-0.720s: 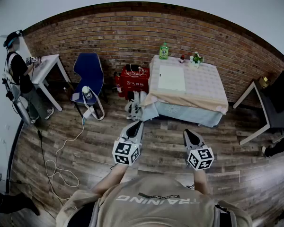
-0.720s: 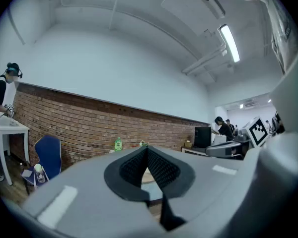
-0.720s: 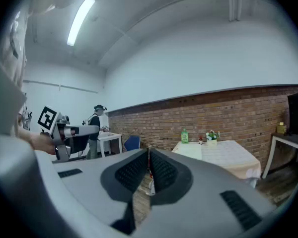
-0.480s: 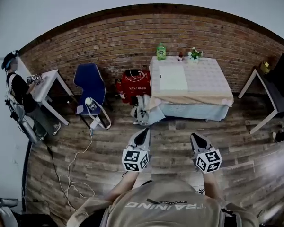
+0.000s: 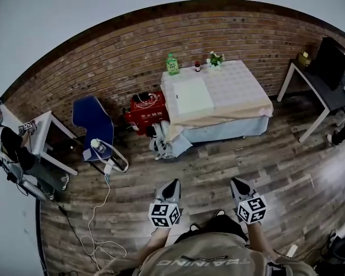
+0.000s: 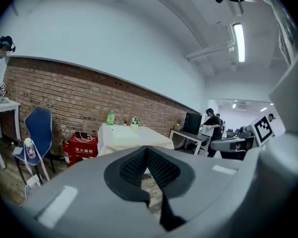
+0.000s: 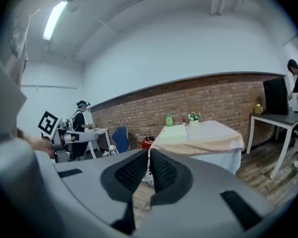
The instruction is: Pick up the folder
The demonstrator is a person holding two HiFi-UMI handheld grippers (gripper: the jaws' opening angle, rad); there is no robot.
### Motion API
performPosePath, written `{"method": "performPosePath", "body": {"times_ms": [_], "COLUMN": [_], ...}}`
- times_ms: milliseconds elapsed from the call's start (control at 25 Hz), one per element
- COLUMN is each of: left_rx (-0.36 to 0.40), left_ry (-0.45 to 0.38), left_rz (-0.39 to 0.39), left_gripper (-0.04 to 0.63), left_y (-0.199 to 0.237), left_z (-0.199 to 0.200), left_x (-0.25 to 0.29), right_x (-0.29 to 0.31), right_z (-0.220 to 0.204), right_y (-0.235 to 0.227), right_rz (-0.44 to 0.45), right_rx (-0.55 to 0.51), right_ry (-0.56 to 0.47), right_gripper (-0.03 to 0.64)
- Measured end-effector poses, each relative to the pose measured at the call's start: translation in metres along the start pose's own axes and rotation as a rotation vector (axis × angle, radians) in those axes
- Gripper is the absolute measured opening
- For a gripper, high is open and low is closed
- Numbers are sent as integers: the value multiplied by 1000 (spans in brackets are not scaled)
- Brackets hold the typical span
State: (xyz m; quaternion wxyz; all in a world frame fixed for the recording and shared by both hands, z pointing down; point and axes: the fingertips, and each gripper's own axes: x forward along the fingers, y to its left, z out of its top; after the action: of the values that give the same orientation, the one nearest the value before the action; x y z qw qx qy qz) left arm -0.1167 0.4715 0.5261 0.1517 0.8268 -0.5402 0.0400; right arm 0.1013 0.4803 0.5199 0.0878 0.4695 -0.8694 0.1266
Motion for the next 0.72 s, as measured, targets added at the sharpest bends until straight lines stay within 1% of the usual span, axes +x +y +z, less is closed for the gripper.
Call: {"method": "performPosePath", "body": {"times_ms": [80, 200, 480, 600, 720], "left_rx": [-3, 10, 101, 121, 112], "left_ry": [14, 13, 35, 34, 55], "left_rz": [-7, -3, 20, 46, 89], "left_gripper": [6, 6, 6, 6, 6], "left_y": [-3, -4, -2, 1, 7], "left_z": [-4, 4, 40, 56, 60], "left_x": [12, 39, 104, 131, 155], "right_x": [5, 20, 66, 93, 117], "right_z": [-5, -4, 14, 23, 34], "right_y": [-4, -23, -78, -99, -116], "right_rz": [9, 10, 7, 44, 105], "right_rx": [-11, -6, 33, 34, 27], "right_ry": [22, 29, 22, 27, 35], "right_gripper": [18, 18, 18, 17, 17]}}
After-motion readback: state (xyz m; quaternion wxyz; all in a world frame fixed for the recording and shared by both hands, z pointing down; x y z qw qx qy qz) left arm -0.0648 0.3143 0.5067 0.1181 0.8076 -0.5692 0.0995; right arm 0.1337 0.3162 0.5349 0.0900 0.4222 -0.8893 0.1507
